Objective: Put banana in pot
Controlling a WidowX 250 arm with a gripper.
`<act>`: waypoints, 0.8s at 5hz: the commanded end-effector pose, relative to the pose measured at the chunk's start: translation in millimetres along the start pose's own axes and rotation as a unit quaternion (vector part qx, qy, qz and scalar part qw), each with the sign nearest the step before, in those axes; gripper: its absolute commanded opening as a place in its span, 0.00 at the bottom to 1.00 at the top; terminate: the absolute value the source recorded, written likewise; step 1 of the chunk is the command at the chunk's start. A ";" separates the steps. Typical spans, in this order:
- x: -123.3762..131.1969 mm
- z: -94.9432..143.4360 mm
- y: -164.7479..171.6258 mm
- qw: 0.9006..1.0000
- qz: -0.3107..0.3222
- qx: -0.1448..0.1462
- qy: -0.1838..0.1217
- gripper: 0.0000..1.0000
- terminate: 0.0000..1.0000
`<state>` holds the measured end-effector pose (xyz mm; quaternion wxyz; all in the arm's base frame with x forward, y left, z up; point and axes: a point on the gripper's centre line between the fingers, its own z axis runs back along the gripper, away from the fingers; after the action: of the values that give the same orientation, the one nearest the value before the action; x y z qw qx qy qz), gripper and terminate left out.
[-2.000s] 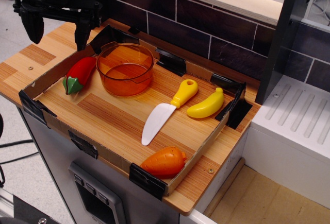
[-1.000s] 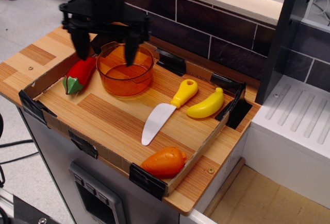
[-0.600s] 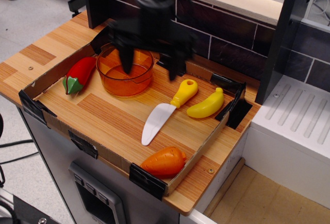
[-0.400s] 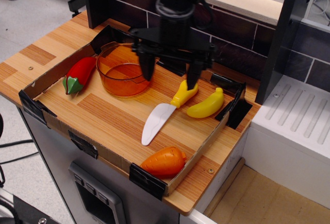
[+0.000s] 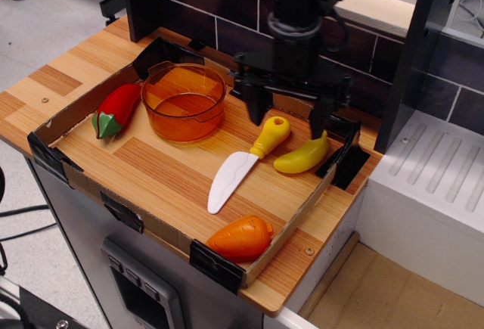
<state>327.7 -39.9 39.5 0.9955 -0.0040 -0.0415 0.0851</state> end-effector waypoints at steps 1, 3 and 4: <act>13.3 4.6 -19.7 1.000 0.008 -0.020 -0.013 1.00 0.00; 9.5 -12.2 -26.1 1.000 0.016 -0.013 -0.011 1.00 0.00; 9.8 -18.3 -28.6 0.999 0.035 -0.012 -0.012 1.00 0.00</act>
<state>340.8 -57.5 8.7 0.9910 -0.0101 -0.0330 0.1292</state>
